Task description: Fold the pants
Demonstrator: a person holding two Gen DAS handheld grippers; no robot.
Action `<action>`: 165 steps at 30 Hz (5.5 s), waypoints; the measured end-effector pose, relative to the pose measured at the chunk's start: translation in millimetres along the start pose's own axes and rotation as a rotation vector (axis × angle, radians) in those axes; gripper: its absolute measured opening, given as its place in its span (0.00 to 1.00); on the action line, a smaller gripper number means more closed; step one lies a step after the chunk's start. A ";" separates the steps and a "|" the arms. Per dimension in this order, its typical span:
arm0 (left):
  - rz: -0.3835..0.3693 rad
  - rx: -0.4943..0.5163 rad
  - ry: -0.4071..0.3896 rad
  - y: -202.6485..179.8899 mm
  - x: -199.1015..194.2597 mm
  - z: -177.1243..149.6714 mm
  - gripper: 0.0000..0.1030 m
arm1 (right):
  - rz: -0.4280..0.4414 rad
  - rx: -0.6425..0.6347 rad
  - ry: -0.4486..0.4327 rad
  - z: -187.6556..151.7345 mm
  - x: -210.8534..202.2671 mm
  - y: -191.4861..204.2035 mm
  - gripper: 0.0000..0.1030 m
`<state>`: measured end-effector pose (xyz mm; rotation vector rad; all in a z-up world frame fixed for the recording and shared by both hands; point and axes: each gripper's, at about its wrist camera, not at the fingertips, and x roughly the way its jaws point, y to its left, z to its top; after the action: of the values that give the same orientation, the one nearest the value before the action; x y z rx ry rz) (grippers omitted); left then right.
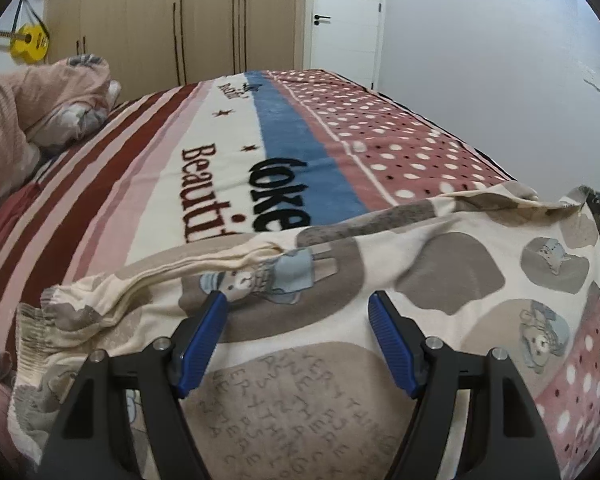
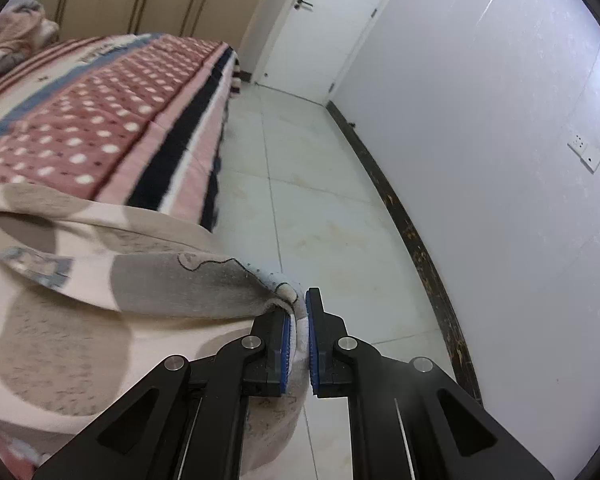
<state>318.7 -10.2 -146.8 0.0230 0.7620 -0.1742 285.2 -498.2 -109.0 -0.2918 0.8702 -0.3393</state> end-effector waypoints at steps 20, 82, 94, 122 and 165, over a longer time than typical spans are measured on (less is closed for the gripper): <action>0.012 -0.045 -0.051 28.0 -35.2 -10.6 0.67 | 0.482 -0.021 -0.076 1.7 -63.2 94.1 0.43; 0.135 -0.372 -0.364 95.6 -143.2 -30.2 0.06 | 0.590 0.192 -0.066 -88.5 -148.8 119.7 0.55; 0.183 -0.337 -0.476 120.4 -220.5 -8.3 0.06 | 0.669 0.155 -0.048 -100.2 -190.0 128.7 0.55; 0.257 -0.277 -0.432 136.5 -266.3 -25.7 0.05 | 0.521 0.074 -0.051 -82.3 -153.2 125.3 0.66; 0.186 -0.220 -0.308 77.7 -168.2 -26.0 0.05 | 0.516 0.236 -0.146 36.4 -21.6 61.6 0.04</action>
<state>194.3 93.6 -53.0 -0.1390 0.4644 0.0829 311.3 -429.5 -95.4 0.1289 0.7232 0.0611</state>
